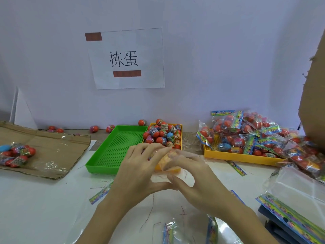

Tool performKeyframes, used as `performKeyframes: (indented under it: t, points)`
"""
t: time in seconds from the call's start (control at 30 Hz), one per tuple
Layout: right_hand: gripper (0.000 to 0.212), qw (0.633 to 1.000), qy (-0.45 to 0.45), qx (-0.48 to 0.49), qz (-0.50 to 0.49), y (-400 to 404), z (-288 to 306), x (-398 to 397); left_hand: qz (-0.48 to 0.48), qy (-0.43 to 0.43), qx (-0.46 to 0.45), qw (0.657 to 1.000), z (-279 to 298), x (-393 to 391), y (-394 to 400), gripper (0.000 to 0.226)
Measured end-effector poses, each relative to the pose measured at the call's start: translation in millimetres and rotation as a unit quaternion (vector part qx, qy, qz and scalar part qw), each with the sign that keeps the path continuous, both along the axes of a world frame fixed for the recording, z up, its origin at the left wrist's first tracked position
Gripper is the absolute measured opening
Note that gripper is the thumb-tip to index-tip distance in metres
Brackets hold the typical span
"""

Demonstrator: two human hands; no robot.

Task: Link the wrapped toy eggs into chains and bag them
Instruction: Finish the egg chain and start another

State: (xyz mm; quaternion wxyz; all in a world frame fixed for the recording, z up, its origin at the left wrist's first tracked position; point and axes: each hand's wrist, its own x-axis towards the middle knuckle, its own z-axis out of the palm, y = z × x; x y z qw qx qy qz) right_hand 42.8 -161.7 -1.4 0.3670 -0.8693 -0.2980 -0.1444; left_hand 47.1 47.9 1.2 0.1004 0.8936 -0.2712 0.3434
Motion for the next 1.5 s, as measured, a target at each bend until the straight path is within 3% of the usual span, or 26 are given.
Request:
performKeyframes:
  t: [0.13, 0.2, 0.3, 0.47, 0.57, 0.8, 1.0, 1.13, 1.23, 1.37, 1.5]
  points:
    - [0.019, 0.998, -0.041, -0.041, 0.012, 4.3, -3.7, -0.6, -0.012, -0.023, 0.027, 0.999, 0.4, 2.1, -4.1, 0.054]
    - [0.020, 0.997, -0.058, -0.044, 0.025, 5.5, -3.4, -1.9, -0.053, 0.024, 0.001, 0.998, -3.0, 1.5, -4.6, 0.041]
    - [0.020, 0.998, -0.053, 0.004, 0.042, 5.0, -0.4, -4.3, -0.096, 0.146, -0.077, 0.982, -5.9, 0.4, -2.4, 0.023]
    - [0.021, 0.986, -0.090, 0.141, -0.006, 1.5, 11.0, -3.9, -0.039, 0.159, -0.193, 0.967, -6.3, 7.2, 9.7, 0.014]
    - [0.018, 0.979, -0.061, 0.189, -0.049, 2.2, 9.7, 4.6, 0.021, 0.187, -0.318, 0.929, -6.2, 14.8, 21.9, 0.013]
    - [0.035, 0.997, -0.014, 0.041, -0.061, 27.9, -8.7, 44.0, 0.043, 0.225, -0.515, 0.826, -6.2, 20.2, 33.2, 0.014]
    - [0.046, 0.995, -0.003, -0.089, -0.045, 61.6, -0.1, 92.7, 0.032, 0.225, -0.527, 0.819, -5.7, 21.0, 34.5, 0.018]
    - [0.028, 0.989, -0.003, -0.135, -0.060, 72.0, -2.2, 105.4, 0.028, 0.233, -0.518, 0.822, -5.9, 21.7, 33.7, 0.021]
    - [0.019, 0.994, -0.007, -0.078, -0.081, 71.3, -4.5, 102.8, 0.016, 0.241, -0.523, 0.818, -6.7, 21.5, 32.3, 0.023]
    - [0.023, 0.985, 0.003, 0.120, -0.121, 55.3, -8.3, 83.8, 0.014, 0.240, -0.505, 0.829, -8.5, 21.3, 28.5, 0.027]
    - [0.025, 0.960, 0.054, 0.259, -0.086, 36.8, -14.5, 59.0, 0.012, 0.245, -0.479, 0.843, -10.6, 20.9, 20.4, 0.033]
